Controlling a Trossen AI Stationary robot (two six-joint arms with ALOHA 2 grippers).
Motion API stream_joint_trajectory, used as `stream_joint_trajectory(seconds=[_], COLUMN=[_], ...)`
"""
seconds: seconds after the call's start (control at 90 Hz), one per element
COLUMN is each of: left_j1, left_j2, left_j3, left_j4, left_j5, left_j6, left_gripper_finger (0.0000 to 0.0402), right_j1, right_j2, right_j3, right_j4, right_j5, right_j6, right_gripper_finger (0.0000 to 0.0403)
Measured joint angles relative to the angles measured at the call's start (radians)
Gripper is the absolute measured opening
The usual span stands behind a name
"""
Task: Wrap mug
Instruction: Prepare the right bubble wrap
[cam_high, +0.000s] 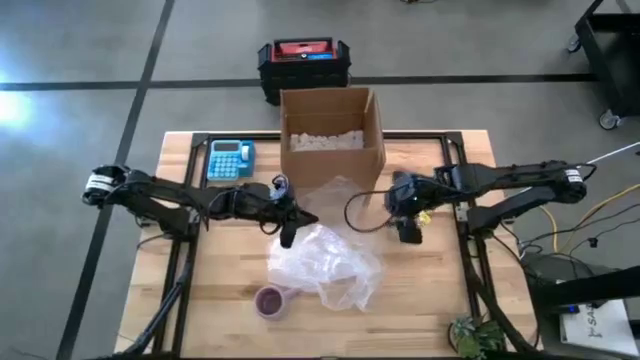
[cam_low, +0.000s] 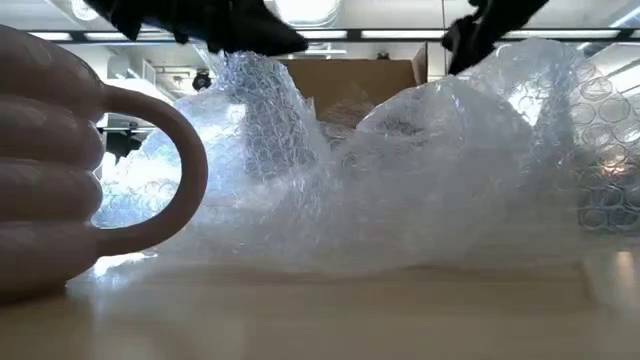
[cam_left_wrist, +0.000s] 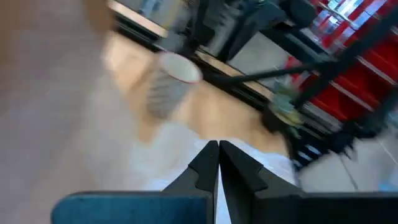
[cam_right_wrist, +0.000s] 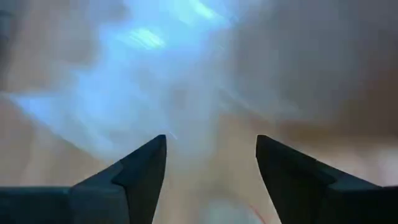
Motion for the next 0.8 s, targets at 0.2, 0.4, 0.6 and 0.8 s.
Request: stream_joint_trajectory(seconds=[0.2, 0.4, 0.6, 0.8], left_j1=[-0.069, -0.05, -0.049, -0.07], left_j2=[0.151, 0.295, 0.31, 0.251], left_j3=[0.036, 0.083, 0.174, 0.194], left_j4=[-0.028, -0.266, -0.627, -0.958], left_j5=[-0.015, -0.026, -0.028, -0.033], left_j6=[0.006, -0.051, -0.102, -0.193], left_gripper_finger=[0.0, 0.0, 0.0, 0.0], right_j1=[0.038, 0.044, 0.056, 0.056], right_j2=[0.105, 0.228, 0.255, 0.206], right_j3=[-0.206, -0.227, -0.213, -0.207], right_j4=[0.43, 0.402, 0.189, 0.137], right_j5=[0.108, 0.108, 0.108, 0.107], right_j6=[0.021, 0.1, 0.115, 0.116], right_gripper_finger=[0.0221, 0.0201, 0.0188, 0.0176])
